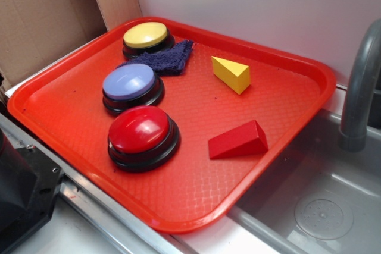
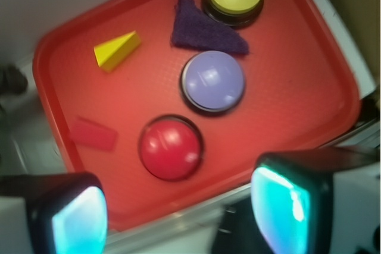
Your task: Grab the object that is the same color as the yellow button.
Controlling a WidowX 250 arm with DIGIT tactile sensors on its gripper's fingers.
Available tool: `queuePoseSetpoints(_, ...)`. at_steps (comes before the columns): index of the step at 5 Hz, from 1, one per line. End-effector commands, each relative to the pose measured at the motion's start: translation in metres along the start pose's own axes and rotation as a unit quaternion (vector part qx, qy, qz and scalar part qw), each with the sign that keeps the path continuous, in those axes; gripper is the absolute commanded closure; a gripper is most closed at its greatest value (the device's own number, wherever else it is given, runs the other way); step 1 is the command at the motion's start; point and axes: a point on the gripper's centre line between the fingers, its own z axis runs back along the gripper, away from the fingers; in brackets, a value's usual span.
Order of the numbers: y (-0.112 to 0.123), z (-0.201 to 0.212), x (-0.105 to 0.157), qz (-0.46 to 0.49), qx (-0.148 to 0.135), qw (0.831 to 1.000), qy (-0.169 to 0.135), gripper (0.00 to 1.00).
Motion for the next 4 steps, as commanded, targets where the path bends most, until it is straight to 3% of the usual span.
queuePoseSetpoints(1, -0.028, -0.032, 0.050, 0.167, -0.038, 0.983, -0.065, 0.00)
queuePoseSetpoints(4, -0.064, -0.110, 0.089, 0.286, -0.006, 0.956, -0.068, 0.00)
